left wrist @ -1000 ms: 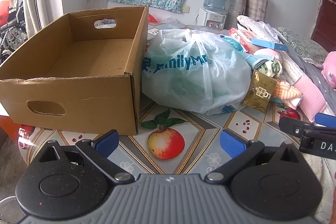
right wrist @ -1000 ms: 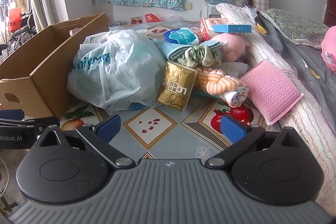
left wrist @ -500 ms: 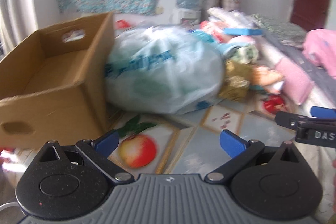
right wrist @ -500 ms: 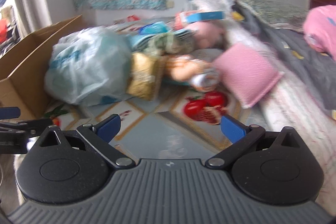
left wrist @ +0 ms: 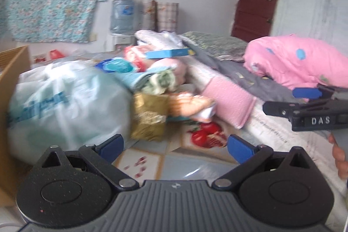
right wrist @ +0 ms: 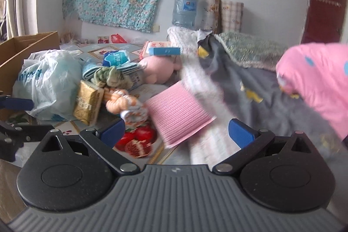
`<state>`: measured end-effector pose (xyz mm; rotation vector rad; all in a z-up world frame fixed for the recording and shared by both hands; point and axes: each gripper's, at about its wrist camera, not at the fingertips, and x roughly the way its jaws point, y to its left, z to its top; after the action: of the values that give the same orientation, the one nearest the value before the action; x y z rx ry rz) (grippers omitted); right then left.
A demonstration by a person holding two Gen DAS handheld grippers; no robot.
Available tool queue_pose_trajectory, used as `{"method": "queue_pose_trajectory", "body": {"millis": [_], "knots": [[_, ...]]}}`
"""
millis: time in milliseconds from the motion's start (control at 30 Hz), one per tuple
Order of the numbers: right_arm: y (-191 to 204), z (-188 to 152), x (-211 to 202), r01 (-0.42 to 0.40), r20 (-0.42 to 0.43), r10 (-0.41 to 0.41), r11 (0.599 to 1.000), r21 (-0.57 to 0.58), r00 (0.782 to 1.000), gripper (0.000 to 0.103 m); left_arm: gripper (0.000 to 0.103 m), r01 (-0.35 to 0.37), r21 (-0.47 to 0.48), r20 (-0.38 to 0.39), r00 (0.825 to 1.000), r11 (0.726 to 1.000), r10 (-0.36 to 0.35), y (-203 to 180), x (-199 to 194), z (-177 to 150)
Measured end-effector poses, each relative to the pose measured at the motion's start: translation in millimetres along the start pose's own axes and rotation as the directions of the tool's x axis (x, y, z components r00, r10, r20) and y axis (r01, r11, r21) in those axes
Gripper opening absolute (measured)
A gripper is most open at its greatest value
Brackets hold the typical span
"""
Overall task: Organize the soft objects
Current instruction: 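Move the right gripper to the pink knitted pad and close on it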
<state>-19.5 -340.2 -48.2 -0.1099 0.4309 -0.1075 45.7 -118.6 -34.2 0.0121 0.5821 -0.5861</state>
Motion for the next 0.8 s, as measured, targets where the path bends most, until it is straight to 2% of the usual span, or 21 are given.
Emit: {"method": "queue_pose_trajectory", "body": {"millis": [133, 300, 433, 600, 700, 800], "knots": [[-17, 18, 5, -0.008, -0.016, 0.008, 1.0, 0.001, 1.0, 0.102, 0.102, 0.069, -0.009, -0.004, 0.998, 0.998, -0.069, -12, 16, 7], [-30, 25, 31, -0.078, -0.065, 0.08, 0.996, 0.04, 0.995, 0.102, 0.101, 0.126, 0.011, -0.03, 0.992, 0.992, -0.125, -29, 34, 14], [-30, 25, 57, -0.1, -0.114, 0.104, 0.994, 0.045, 0.988, 0.101, 0.101, 0.152, 0.027, -0.059, 0.987, 0.988, -0.15, -42, 47, 16], [-32, 33, 84, -0.144, -0.155, 0.15, 0.988, 0.048, 0.976, 0.099, 0.091, 0.148, 0.043, -0.094, 0.985, 0.988, -0.144, -51, 63, 15], [-33, 36, 102, -0.138, -0.149, 0.139, 0.99, 0.016, 0.979, 0.093, 0.082, 0.145, 0.047, -0.115, 0.984, 0.988, -0.138, -54, 73, 16], [-42, 35, 122, -0.154, -0.15, 0.165, 0.985, 0.081, 0.975, 0.077, 0.075, 0.144, 0.048, -0.128, 0.982, 0.988, -0.137, -55, 81, 17]]}}
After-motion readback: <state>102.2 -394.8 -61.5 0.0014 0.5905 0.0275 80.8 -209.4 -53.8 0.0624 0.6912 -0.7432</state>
